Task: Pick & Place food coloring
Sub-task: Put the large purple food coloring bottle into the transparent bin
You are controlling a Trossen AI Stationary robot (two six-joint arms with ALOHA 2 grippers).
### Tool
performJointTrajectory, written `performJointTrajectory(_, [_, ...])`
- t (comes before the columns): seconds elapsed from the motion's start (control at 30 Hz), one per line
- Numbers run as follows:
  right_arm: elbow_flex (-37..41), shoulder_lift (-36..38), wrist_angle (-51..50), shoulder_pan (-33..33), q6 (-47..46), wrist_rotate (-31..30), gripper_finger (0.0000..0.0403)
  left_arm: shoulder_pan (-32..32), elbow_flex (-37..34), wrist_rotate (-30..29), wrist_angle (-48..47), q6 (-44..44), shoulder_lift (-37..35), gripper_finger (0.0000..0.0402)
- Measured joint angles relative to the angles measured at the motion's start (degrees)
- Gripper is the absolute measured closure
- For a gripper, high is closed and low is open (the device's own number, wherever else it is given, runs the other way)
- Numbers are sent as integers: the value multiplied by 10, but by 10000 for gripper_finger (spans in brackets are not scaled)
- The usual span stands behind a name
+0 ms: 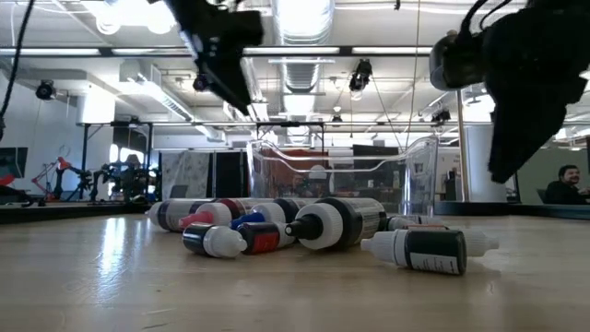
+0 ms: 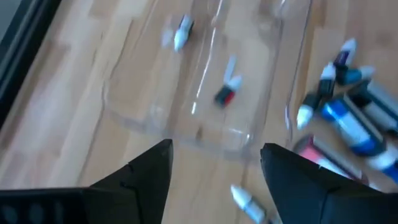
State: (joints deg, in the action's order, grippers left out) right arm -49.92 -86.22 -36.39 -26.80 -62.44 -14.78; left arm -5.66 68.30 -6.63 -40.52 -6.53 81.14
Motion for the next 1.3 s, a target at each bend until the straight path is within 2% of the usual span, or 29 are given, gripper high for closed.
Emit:
performJointTrajectory(0.1, [-33,-45,4,0,5,-11,184,17,-81,5,11,-36,-55,185])
performJointTrajectory(0.2, [-69,-85,1,0,13,-17,184,39,-164,36,55,-40,-110,185])
performJointTrajectory(0.33, [-122,-121,-17,1,5,-13,184,61,-243,55,91,-51,-164,185])
performJointTrajectory(0.5, [-187,-153,-62,1,-7,-12,184,82,-326,72,153,64,-200,185])
performJointTrajectory(0.63, [-225,-176,-96,1,-35,0,184,84,-377,82,205,147,-191,185])
performJointTrajectory(0.93, [-244,-198,-103,-3,-105,18,184,84,-420,95,310,247,-156,185])
performJointTrajectory(1.1, [-240,-198,-108,-3,-96,18,184,83,-423,112,363,260,-110,185])
performJointTrajectory(1.3, [-239,-196,-117,-3,-83,29,184,83,-407,113,370,260,-56,185])
